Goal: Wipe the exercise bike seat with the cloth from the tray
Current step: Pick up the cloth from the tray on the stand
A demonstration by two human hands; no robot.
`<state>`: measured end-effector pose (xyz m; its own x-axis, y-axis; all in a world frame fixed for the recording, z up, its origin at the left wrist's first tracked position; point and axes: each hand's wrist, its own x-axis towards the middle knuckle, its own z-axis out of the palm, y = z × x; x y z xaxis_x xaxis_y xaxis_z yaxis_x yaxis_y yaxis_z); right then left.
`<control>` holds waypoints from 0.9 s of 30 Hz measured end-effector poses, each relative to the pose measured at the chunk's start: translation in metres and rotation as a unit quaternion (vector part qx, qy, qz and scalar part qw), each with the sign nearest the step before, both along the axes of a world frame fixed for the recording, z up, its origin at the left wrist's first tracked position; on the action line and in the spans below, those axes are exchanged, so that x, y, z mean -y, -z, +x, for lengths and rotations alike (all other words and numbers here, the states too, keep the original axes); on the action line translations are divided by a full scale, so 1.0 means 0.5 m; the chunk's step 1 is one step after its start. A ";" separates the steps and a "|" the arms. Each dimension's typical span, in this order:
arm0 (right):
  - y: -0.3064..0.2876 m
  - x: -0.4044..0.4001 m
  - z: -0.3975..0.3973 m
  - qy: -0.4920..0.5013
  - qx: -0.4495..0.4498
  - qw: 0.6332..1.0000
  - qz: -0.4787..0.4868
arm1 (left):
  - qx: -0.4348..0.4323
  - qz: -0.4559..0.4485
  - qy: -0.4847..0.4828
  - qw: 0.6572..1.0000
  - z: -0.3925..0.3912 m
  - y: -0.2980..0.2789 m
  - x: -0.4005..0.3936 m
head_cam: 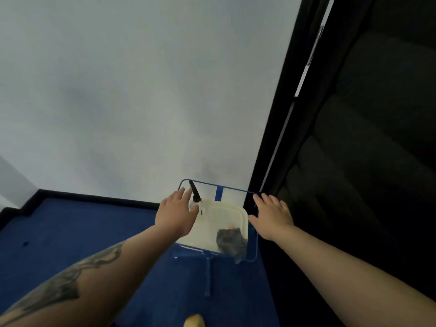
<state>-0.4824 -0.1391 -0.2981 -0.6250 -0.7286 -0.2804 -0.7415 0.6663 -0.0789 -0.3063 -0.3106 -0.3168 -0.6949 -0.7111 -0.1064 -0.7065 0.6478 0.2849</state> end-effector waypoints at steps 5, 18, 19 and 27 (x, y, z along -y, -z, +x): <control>0.097 0.049 -0.007 0.029 0.046 0.998 0.015 | 0.033 0.059 0.015 0.998 -0.027 0.093 0.052; 0.381 0.130 -0.025 0.073 0.183 0.976 0.087 | 0.138 0.187 -0.015 0.972 -0.049 0.350 0.074; 0.401 0.139 -0.025 0.073 0.189 0.975 0.093 | 0.140 0.193 -0.020 0.971 -0.052 0.368 0.072; 0.516 0.152 -0.018 0.071 0.171 0.977 0.105 | 0.104 0.218 -0.073 0.968 -0.078 0.456 0.019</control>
